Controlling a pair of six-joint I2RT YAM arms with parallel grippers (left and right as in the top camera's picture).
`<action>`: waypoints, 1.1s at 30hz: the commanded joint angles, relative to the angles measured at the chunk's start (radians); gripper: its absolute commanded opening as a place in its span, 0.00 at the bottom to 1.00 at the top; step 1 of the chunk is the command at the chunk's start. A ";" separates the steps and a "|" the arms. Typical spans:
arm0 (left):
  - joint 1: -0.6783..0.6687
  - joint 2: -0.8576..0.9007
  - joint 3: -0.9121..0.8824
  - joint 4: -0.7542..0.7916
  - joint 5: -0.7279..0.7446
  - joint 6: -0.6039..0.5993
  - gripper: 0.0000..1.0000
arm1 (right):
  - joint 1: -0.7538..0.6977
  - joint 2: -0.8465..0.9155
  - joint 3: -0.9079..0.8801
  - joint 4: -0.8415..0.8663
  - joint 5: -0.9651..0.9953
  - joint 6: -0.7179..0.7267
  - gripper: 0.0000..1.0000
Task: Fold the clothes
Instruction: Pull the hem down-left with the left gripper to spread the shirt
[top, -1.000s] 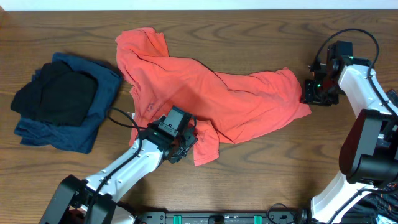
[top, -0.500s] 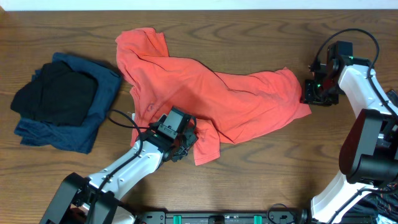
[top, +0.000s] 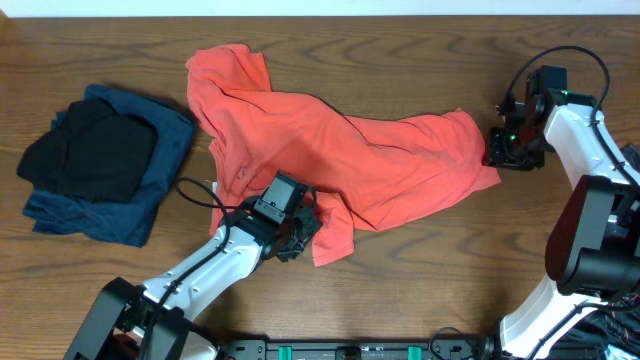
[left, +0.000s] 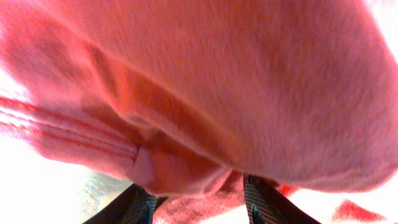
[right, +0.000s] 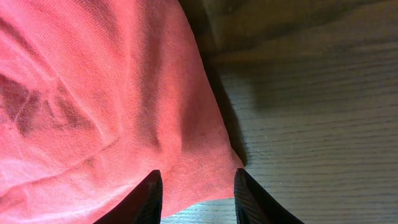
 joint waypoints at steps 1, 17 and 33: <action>0.003 0.008 -0.006 0.007 -0.088 -0.006 0.49 | 0.012 0.009 -0.001 -0.004 0.003 -0.004 0.36; 0.004 0.046 -0.006 0.055 -0.150 0.012 0.19 | 0.012 0.009 -0.001 -0.008 0.003 -0.004 0.36; 0.102 -0.246 -0.006 -0.310 -0.168 0.423 0.06 | 0.012 0.009 -0.006 -0.109 0.013 0.023 0.37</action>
